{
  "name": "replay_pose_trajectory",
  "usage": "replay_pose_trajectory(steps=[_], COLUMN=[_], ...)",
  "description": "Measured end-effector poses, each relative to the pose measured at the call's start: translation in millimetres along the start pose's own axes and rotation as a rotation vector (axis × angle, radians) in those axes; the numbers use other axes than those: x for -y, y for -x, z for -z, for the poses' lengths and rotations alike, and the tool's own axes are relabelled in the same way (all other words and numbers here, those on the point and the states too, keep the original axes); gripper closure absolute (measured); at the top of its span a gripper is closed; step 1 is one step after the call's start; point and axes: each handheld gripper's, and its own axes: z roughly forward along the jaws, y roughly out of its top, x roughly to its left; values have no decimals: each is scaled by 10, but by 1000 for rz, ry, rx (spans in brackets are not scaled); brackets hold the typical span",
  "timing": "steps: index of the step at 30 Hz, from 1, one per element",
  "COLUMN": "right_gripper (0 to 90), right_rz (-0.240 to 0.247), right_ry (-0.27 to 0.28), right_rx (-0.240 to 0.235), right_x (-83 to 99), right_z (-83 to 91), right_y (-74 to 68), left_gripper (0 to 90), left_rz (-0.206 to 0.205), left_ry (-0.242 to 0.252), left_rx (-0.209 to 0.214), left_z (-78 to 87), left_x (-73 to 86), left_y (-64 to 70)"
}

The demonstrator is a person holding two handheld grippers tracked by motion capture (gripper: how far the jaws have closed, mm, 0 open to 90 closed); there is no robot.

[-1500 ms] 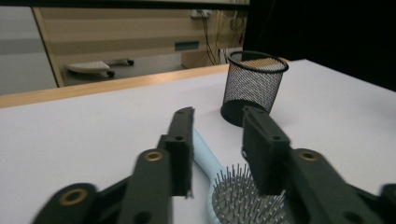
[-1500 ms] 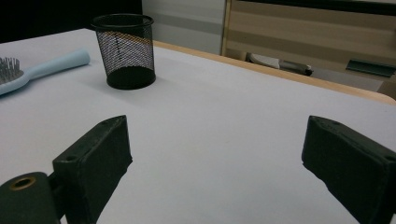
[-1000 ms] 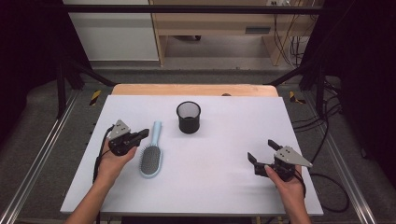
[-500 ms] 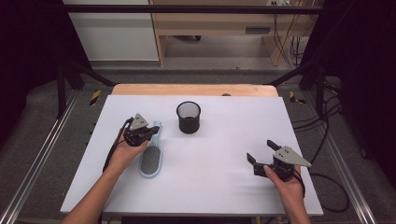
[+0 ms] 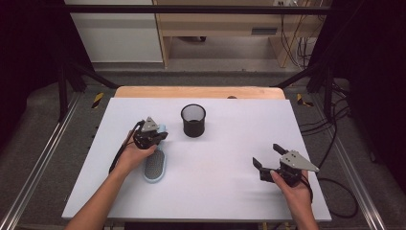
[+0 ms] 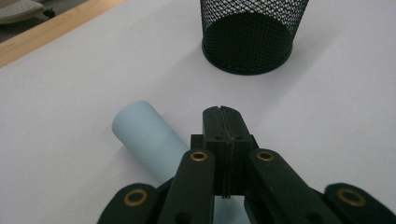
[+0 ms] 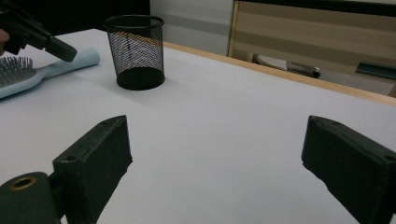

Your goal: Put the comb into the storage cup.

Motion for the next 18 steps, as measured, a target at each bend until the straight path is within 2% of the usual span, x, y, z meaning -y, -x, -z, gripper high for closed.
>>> replay_pose_trajectory(steps=[12,18], right_gripper=[83,83], right_rz=[-3,-5], right_ry=[4,2], right_rx=[-1,-2], right_x=[-4,-2], right_z=[11,11], right_y=[-2,-5], left_gripper=[900,900], left_rz=[1,-17], left_ry=[-29,-42], left_rx=[-1,-7], left_z=[-71,-95], left_x=[33,10], left_y=[-20,-34])
